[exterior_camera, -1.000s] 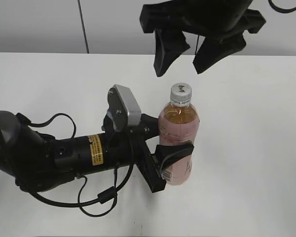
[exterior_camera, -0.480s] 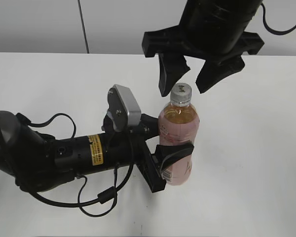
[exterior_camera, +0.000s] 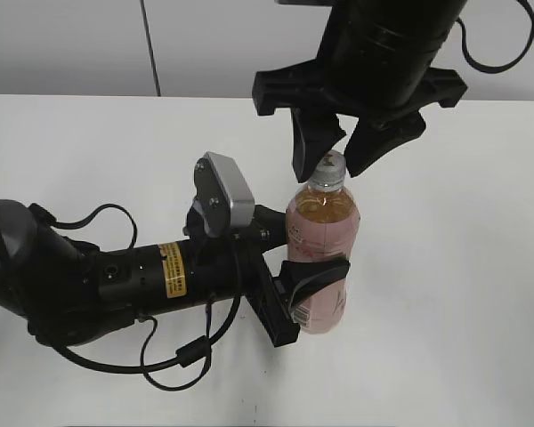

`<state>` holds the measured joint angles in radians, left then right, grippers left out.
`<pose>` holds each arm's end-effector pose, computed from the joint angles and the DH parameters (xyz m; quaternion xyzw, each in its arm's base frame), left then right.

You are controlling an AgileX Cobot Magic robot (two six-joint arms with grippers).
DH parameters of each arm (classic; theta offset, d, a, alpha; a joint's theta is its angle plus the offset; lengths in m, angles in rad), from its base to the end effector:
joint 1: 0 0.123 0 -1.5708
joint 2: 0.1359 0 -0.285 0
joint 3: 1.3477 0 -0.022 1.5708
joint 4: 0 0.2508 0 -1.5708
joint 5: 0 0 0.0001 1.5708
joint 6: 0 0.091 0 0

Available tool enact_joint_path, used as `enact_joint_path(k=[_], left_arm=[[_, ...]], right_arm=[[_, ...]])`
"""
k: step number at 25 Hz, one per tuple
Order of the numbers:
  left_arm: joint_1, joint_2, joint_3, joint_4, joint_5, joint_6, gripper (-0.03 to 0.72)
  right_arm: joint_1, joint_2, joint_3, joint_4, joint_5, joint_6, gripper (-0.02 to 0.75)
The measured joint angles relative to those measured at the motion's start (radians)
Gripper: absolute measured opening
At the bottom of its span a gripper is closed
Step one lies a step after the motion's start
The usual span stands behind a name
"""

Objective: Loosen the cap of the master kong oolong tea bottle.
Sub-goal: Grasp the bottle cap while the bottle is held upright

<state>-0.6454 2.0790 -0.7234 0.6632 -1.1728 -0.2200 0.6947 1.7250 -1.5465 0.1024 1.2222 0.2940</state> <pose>0.2409 -0.2460 0.1039 0.4363 0.6217 -0.3912 0.5197 0.2682 0.2349 0.3075 -0.1862 0.9728 0.1048 0.0891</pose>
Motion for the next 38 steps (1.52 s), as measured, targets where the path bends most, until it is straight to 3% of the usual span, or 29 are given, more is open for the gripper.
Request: enact_joint_path(k=[3, 6, 9, 15, 19, 25, 27, 32, 36, 38], left_arm=[[0.0, 0.0, 0.0, 0.0, 0.0, 0.0, 0.386], [0.0, 0.0, 0.0, -0.002, 0.0, 0.0, 0.386], [-0.001, 0.0, 0.0, -0.002, 0.0, 0.0, 0.386], [-0.001, 0.0, 0.0, 0.0, 0.0, 0.001, 0.385], [-0.001, 0.0, 0.0, 0.001, 0.001, 0.003, 0.385], [-0.001, 0.0, 0.0, 0.002, 0.001, 0.003, 0.385], [-0.001, 0.0, 0.0, 0.002, 0.001, 0.003, 0.385], [-0.001, 0.0, 0.0, 0.001, 0.001, 0.001, 0.385], [-0.001, 0.0, 0.0, 0.001, 0.001, 0.001, 0.385], [-0.001, 0.0, 0.0, 0.001, 0.001, 0.001, 0.385]], right_arm=[[0.0, 0.0, 0.0, -0.016, 0.001, -0.002, 0.283], [0.001, 0.0, 0.0, -0.022, 0.001, -0.128, 0.274], [0.001, 0.0, 0.0, -0.023, 0.001, -0.446, 0.274], [0.001, 0.0, -0.001, -0.023, 0.001, -1.327, 0.274], [0.001, 0.0, -0.001, -0.023, 0.001, -1.55, 0.274], [0.001, 0.0, -0.001, -0.02, 0.002, -1.505, 0.274], [0.001, -0.001, -0.001, -0.021, 0.002, -1.429, 0.329], [0.001, -0.019, -0.021, -0.016, 0.001, -1.174, 0.558], [0.001, -0.047, -0.071, 0.036, 0.001, -0.969, 0.567], [0.001, -0.053, -0.077, 0.058, 0.001, -0.748, 0.567]])
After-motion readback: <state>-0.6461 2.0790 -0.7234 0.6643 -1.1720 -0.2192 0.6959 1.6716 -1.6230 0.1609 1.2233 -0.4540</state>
